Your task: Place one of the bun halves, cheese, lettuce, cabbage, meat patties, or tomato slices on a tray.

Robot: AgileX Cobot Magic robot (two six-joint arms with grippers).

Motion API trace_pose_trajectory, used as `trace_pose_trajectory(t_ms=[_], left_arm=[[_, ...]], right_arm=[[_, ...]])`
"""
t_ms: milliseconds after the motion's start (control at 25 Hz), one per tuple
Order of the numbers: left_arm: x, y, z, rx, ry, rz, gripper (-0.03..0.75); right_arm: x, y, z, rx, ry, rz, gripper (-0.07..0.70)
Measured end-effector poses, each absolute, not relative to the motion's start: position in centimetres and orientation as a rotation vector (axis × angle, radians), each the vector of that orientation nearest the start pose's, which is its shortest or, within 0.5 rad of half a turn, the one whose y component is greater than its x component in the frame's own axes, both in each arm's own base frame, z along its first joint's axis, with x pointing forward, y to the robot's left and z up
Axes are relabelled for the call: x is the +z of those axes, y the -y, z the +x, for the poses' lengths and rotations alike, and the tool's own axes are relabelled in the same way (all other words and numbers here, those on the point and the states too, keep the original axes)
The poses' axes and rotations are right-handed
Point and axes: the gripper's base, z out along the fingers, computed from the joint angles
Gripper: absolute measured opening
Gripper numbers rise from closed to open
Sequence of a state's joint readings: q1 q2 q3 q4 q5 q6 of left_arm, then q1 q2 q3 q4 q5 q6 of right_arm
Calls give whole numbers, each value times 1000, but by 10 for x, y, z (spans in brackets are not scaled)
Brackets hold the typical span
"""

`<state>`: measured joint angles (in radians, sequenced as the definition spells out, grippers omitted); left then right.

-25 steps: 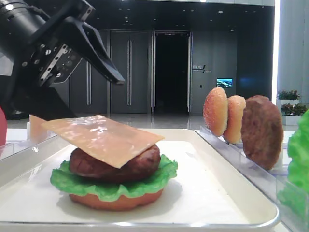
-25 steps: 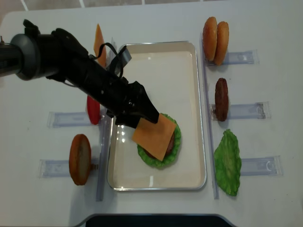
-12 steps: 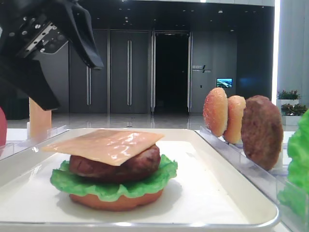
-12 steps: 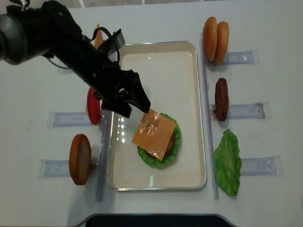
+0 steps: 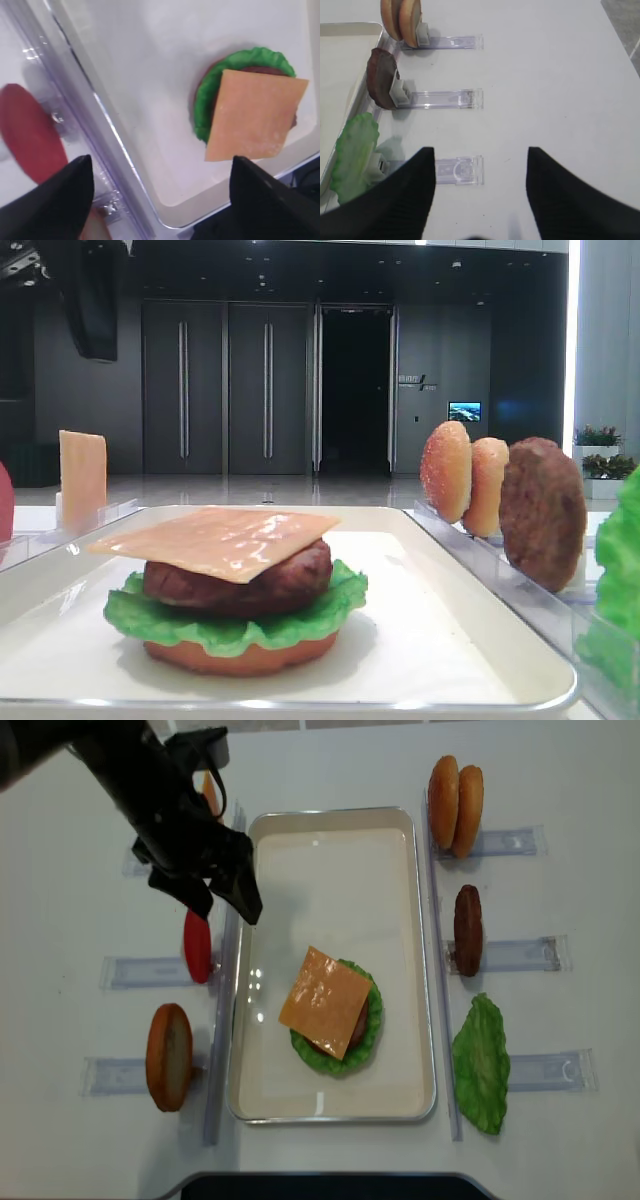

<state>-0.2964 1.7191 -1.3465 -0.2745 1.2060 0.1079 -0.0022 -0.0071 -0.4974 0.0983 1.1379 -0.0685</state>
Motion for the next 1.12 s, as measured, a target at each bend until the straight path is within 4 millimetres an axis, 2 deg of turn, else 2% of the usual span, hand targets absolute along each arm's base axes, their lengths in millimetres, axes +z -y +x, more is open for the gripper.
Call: trace_pose_trajectory(t_ms=[280,680,800,960,1120], left_arm=[[274,109,324,-194,-2978,461,647],[274,92,329,57,-2964,439,633],[274,84,331,76,-2967,410,626],[274,67,335,79,-2977,335,624],[274,38,340,83,-2992,208,623]], right_arm=[[271,-8,-9,77,-2112,-80,415],[271,-8,-9,77,-2112,-80,415],[271,-8,-9,77,-2112,-80,415],[271,-8,-9,77,-2112,-80,415],[271,-8,-9,77,-2112,-80,415]])
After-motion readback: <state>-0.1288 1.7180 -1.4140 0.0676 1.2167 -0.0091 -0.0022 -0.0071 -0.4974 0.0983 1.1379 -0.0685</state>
